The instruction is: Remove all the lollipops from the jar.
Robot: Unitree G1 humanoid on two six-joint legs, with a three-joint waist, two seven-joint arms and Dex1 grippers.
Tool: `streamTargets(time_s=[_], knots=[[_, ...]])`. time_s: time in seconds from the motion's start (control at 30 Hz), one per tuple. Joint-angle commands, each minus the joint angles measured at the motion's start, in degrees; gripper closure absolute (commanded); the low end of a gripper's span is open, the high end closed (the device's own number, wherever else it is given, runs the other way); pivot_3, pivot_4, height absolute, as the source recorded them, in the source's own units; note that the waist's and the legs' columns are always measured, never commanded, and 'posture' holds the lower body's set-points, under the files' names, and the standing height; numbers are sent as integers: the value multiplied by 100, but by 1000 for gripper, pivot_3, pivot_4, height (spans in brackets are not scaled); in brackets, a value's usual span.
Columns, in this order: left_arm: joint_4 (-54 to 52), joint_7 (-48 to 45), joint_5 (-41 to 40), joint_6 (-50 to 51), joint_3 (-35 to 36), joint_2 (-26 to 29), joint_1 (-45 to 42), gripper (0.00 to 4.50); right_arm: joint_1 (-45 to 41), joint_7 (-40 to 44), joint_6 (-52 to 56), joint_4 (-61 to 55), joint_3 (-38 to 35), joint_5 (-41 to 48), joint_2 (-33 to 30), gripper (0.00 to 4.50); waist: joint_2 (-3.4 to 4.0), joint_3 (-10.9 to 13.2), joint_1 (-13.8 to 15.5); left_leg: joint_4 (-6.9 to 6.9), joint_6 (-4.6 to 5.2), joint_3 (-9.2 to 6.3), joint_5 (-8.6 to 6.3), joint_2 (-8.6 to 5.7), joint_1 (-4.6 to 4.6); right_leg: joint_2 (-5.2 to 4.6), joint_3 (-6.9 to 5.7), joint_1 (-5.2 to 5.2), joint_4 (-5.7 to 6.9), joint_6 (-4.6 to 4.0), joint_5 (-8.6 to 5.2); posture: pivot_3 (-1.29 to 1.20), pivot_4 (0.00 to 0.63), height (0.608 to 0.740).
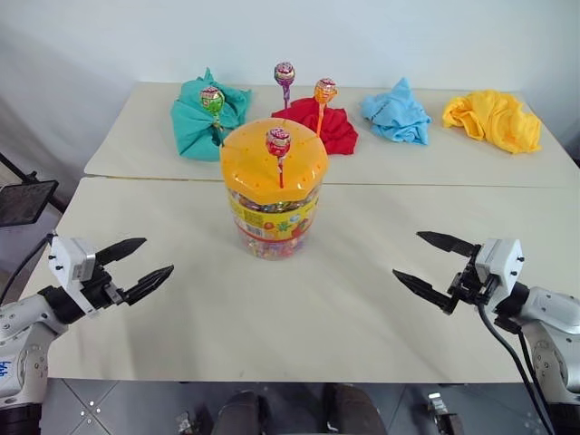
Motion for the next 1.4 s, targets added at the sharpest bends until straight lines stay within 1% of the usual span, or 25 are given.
streamTargets(time_s=[0.03,0.1,0.17,0.23,0.3,0.37,0.43,0.47,0.6,0.77,0.87,1.07,1.17,1.27,1.33,1.4], knots=[[-194,-178,-243,276,223,194,195,32,-65,93,-280,-72,-280,367,158,0,0,0,2,0,0,0,0,-1,0,0,1,0,0,0,0,0,150,740],[-310,-10,-1355,1150,624,124,-68,32,-489,-525,237,-557,-351,1276,578,0,-1,1,1,1,0,0,0,1,0,0,2,0,0,0,0,0,150,740],[-422,373,-2455,1821,860,47,-811,32,-1045,-854,461,-1000,-296,1806,820,0,6,15,13,7,-1,-4,1,6,-1,-1,3,0,6,0,0,0,150,740],[-390,645,-2745,2034,752,13,-1622,32,-1431,-996,614,-1194,-239,1967,879,0,8,19,82,20,-4,-22,6,0,-8,-12,2,-2,23,-1,0,0,150,740],[-271,885,-2779,2150,628,-59,-2228,32,-1594,-1070,768,-1306,-202,2091,888,0,4,11,129,21,-5,-28,6,-8,-1,-16,1,4,30,-2,1,0,150,740],[-114,774,-2627,2190,223,-81,-2908,32,-1724,-1041,885,-1431,-85,2157,872,0,3,5,142,14,-5,-26,-5,-11,9,-12,-2,6,35,-2,1,0,150,740],[78,589,-2457,2214,-97,-87,-3367,32,-1802,-1077,958,-1500,-16,2197,900,0,2,6,148,14,0,-19,-14,-22,-3,-8,-11,-3,34,-2,1,0,150,740],[213,546,-2387,2205,-188,-99,-3534,32,-1829,-1107,984,-1516,4,2206,927,0,0,7,140,14,1,-17,-14,-50,-10,-7,-13,-8,31,-1,1,0,150,740],[699,172,-1874,2061,-787,-142,-4101,32,-1915,-1134,1050,-1548,82,2232,1008,0,-3,9,103,14,6,-2,-16,-52,-9,-6,-15,-7,19,1,1,0,150,740],[975,8,-1577,2032,-1137,-412,-4538,32,-1905,-1169,1030,-1608,152,2183,1084,0,-6,10,68,15,1,9,-9,-44,-7,0,-14,-7,17,3,0,0,150,740],[1090,18,-1425,1904,-1184,-577,-4708,624,-1850,-1223,990,-1662,167,2124,1148,0,-7,11,47,16,0,8,-8,-42,-8,1,-13,-7,17,3,0,0,150,740],[1429,-9,-1251,1841,-1211,-785,-4998,2525,-1791,-1302,937,-1726,148,1993,1225,0,-7,11,21,16,0,4,-8,-43,-8,1,-13,-7,18,3,0,0,150,740],[1443,-82,-1422,2057,-1179,-924,-5110,3475,-1739,-1336,903,-1781,116,1962,1241,0,-8,12,37,17,1,3,-8,-43,-9,0,-14,-7,19,3,0,0,150,740],[1583,34,-1508,2010,-943,-1074,-5233,4413,-1718,-1366,895,-1793,120,1945,1285,0,-9,12,30,18,1,0,-8,-44,-9,0,-13,-7,19,4,1,0,150,740],[1708,545,-1953,1920,-338,-1345,-5437,4480,-1706,-1357,884,-1819,153,1948,1326,0,-10,13,24,18,1,0,-8,-43,-9,0,-14,-7,18,4,1,0,150,740],[1793,963,-2101,1915,57,-1374,-5485,4480,-1760,-1280,847,-1781,212,1895,1329,0,-17,17,22,20,1,-2,-8,-40,-10,0,-13,-7,19,4,1,0,150,740]])
